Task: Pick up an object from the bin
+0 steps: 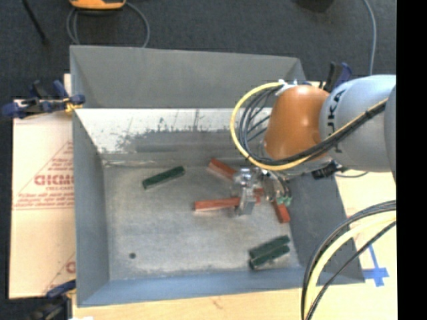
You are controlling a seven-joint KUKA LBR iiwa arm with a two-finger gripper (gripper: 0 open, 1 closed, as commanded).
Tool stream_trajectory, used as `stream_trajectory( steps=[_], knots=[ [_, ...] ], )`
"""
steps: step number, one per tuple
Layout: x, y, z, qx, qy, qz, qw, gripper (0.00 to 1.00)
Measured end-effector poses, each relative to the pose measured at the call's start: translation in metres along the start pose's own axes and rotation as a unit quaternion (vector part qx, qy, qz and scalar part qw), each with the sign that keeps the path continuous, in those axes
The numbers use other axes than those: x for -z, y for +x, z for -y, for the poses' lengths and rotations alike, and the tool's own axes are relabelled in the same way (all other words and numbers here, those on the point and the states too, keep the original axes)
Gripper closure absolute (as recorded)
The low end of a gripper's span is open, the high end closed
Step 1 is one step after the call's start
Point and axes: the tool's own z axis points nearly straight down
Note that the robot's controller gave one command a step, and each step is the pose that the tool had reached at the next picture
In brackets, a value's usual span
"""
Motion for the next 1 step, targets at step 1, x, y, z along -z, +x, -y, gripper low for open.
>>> stream_trajectory(
  steps=[1],
  knots=[
    [0.0074, 0.0013, 0.0000, 0.000, 0.000, -0.0032, 1.0000, 1.00]
  ],
)
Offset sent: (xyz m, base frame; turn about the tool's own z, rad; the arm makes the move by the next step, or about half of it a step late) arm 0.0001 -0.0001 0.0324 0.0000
